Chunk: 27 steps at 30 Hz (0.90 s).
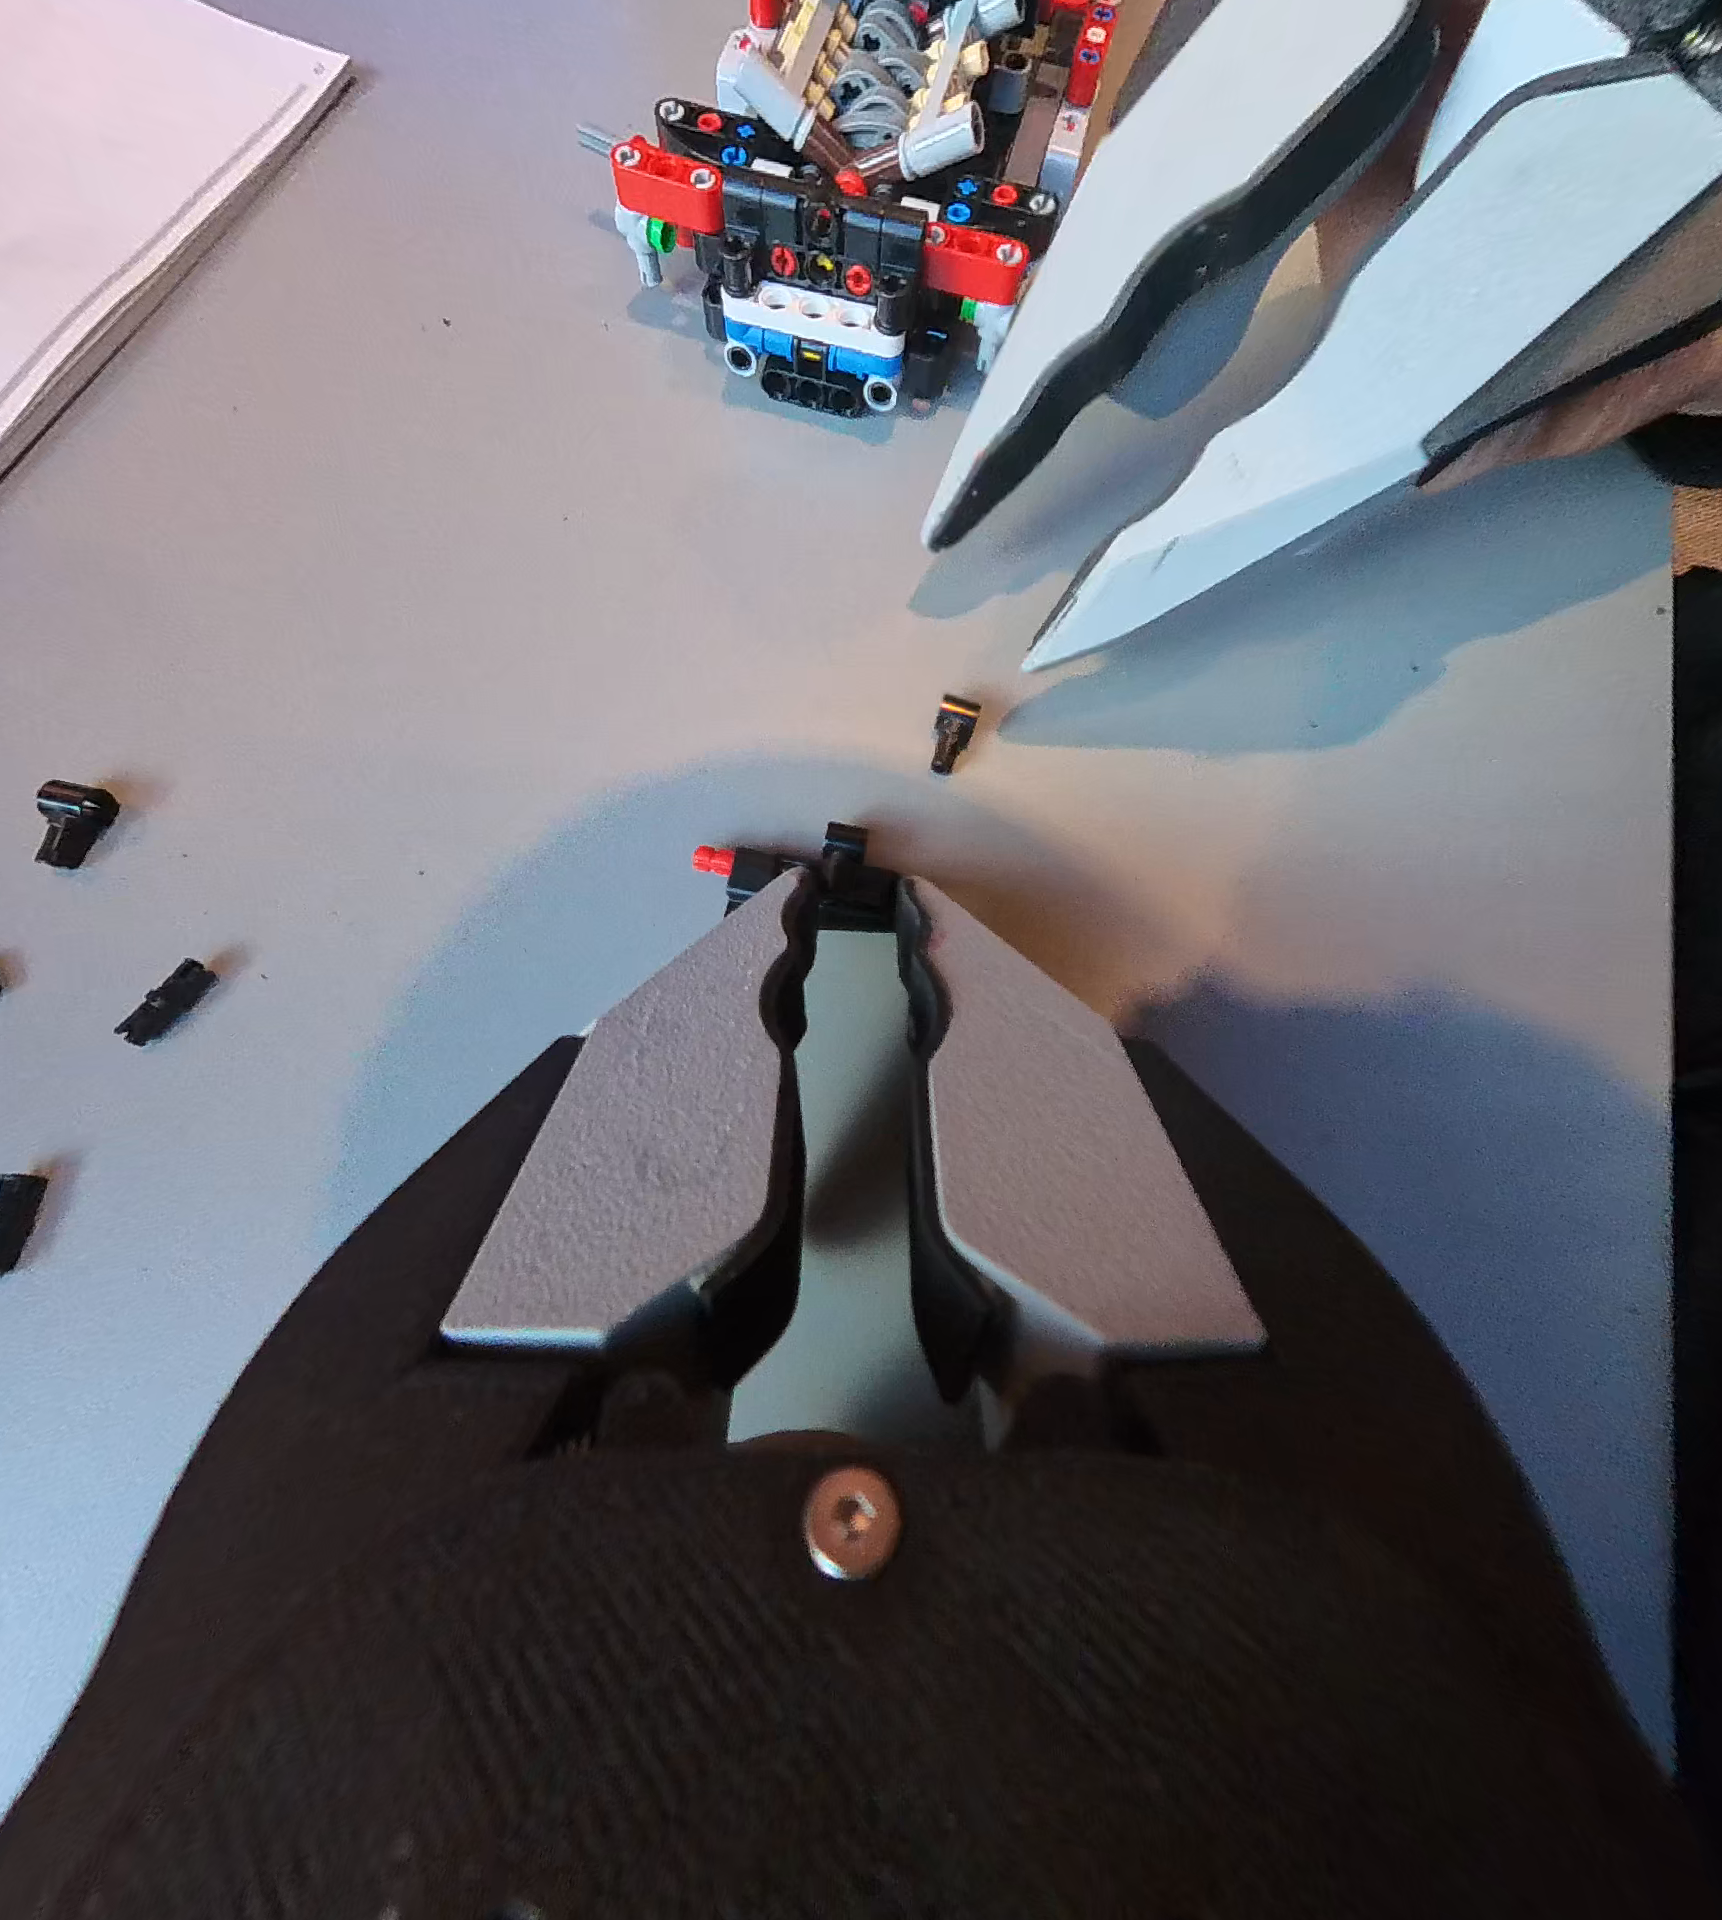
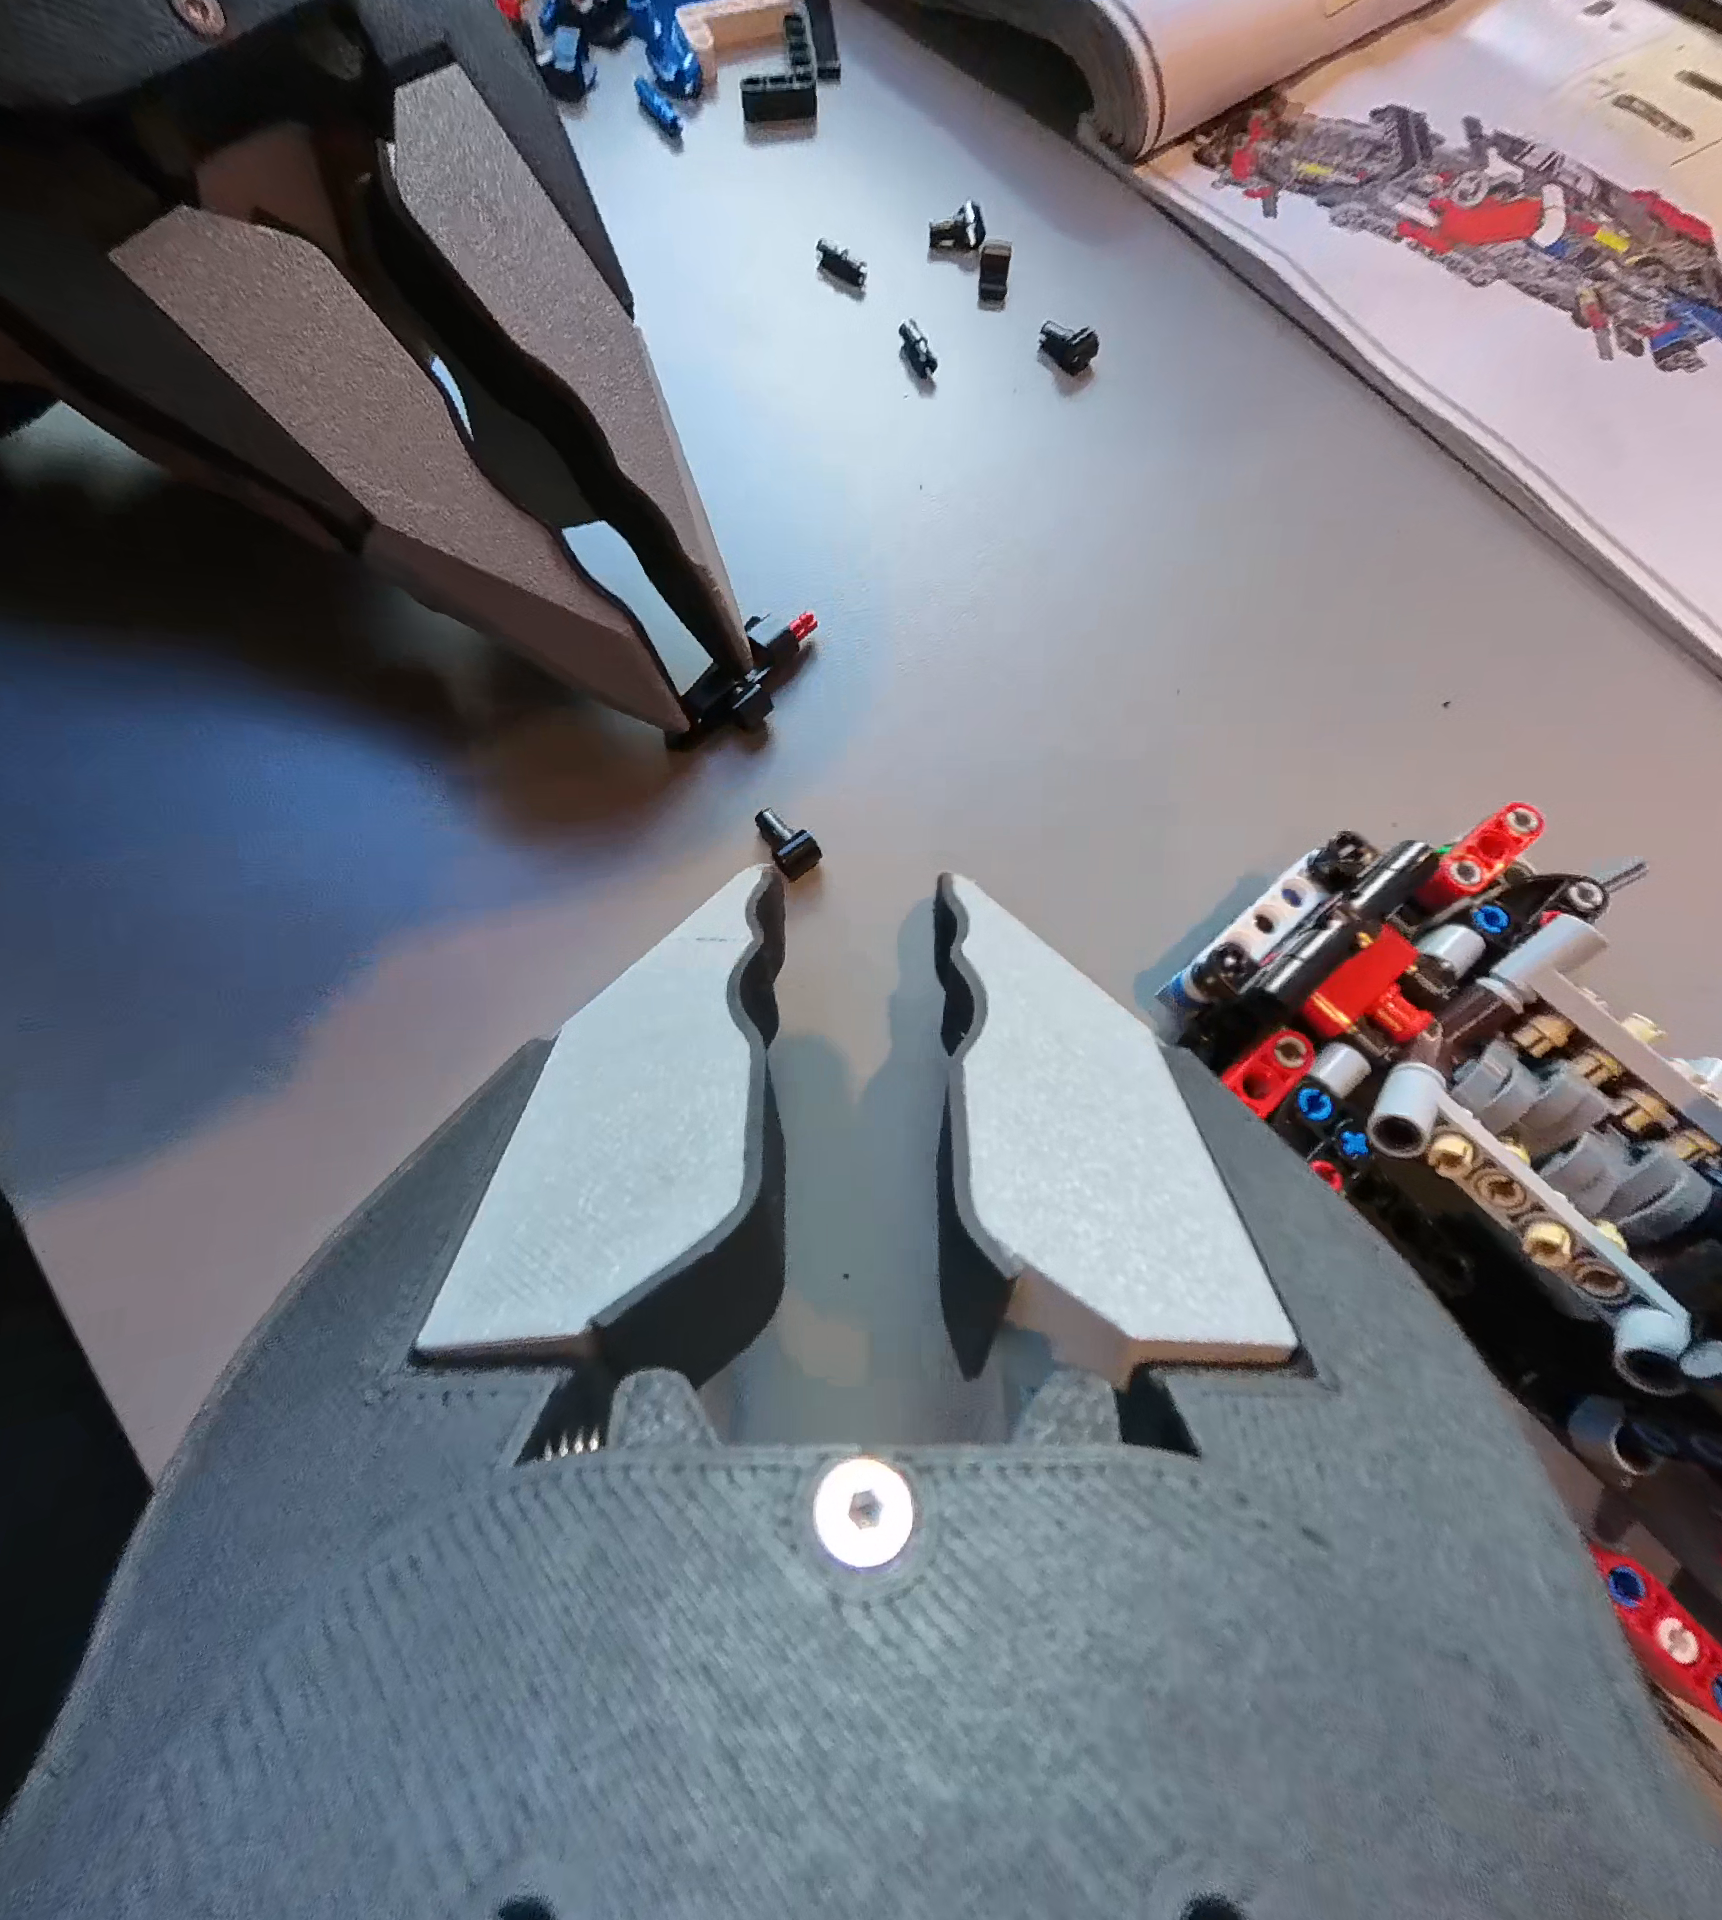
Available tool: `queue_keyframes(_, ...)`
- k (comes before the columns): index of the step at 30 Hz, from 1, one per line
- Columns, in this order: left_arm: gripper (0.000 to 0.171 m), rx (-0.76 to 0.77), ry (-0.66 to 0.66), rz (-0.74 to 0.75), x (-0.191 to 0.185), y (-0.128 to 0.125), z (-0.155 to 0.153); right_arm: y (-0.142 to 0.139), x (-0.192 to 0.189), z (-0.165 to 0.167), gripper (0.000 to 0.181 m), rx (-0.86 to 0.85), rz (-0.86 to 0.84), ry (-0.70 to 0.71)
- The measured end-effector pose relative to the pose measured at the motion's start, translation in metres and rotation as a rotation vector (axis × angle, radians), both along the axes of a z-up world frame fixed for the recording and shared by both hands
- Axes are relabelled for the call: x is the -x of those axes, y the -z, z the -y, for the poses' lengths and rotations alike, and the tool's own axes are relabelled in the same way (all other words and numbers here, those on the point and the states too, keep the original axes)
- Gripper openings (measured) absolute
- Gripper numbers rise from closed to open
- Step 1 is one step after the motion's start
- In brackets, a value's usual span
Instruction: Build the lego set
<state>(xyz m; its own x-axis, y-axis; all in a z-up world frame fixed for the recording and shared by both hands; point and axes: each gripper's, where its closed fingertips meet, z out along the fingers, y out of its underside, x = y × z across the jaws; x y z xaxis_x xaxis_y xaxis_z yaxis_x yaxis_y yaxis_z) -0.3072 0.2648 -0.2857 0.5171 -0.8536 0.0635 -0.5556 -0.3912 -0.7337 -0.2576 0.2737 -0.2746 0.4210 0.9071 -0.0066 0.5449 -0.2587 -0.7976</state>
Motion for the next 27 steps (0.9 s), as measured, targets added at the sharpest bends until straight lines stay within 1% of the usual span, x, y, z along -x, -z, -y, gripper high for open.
queue_keyframes(7, 0.011, 0.036, 0.007, 0.026, 0.000, 0.000, 0.000, -0.007, -0.001, -0.006, 0.022, -0.076, -0.011, 0.017)
queue_keyframes(11, 0.011, 0.043, 0.011, 0.031, -0.001, -0.001, 0.001, -0.010, -0.002, -0.010, 0.022, -0.079, -0.033, 0.031)
queue_keyframes(16, 0.011, 0.071, 0.013, 0.051, -0.001, -0.001, 0.001, -0.017, -0.002, -0.012, 0.018, -0.124, -0.062, 0.031)
queue_keyframes(27, 0.011, 0.078, 0.013, 0.057, -0.001, -0.001, 0.001, -0.019, -0.003, -0.015, 0.012, -0.131, -0.071, 0.045)
